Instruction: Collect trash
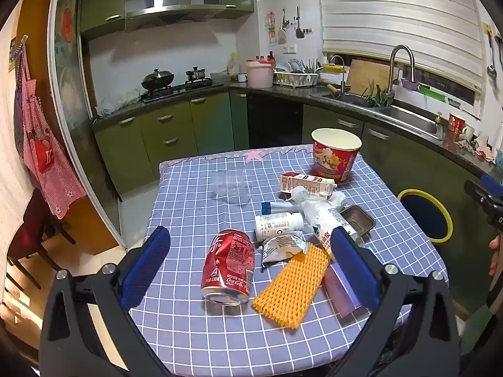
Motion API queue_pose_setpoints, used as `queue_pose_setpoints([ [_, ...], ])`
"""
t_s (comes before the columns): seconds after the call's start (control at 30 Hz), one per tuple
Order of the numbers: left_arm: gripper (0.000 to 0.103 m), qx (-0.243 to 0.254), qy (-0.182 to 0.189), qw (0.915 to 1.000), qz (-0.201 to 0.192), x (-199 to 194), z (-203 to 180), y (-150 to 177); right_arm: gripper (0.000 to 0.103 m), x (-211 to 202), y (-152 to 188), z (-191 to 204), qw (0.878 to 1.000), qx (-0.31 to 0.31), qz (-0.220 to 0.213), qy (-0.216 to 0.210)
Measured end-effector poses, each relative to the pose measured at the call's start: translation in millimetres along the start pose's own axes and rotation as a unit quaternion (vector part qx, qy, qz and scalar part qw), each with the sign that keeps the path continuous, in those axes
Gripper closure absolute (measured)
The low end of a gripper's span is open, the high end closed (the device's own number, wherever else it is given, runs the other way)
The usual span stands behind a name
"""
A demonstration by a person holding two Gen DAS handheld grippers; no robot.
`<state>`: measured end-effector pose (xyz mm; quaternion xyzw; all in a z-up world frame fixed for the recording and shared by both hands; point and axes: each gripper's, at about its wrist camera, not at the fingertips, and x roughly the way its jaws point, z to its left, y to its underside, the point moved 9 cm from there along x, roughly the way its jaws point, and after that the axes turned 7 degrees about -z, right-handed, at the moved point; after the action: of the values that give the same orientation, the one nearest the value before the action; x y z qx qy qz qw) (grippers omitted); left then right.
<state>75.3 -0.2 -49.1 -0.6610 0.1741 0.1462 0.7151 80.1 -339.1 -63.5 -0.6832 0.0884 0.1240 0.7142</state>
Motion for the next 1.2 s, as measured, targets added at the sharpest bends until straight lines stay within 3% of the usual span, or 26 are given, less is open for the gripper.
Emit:
queue_pose_setpoints([
  [1.2, 0.006, 0.004, 0.0, 1.0, 0.006, 5.9, -5.1, 8.2, 0.004, 4.0, 6.9, 0.7, 1.0, 0.001, 0.005, -0.003],
])
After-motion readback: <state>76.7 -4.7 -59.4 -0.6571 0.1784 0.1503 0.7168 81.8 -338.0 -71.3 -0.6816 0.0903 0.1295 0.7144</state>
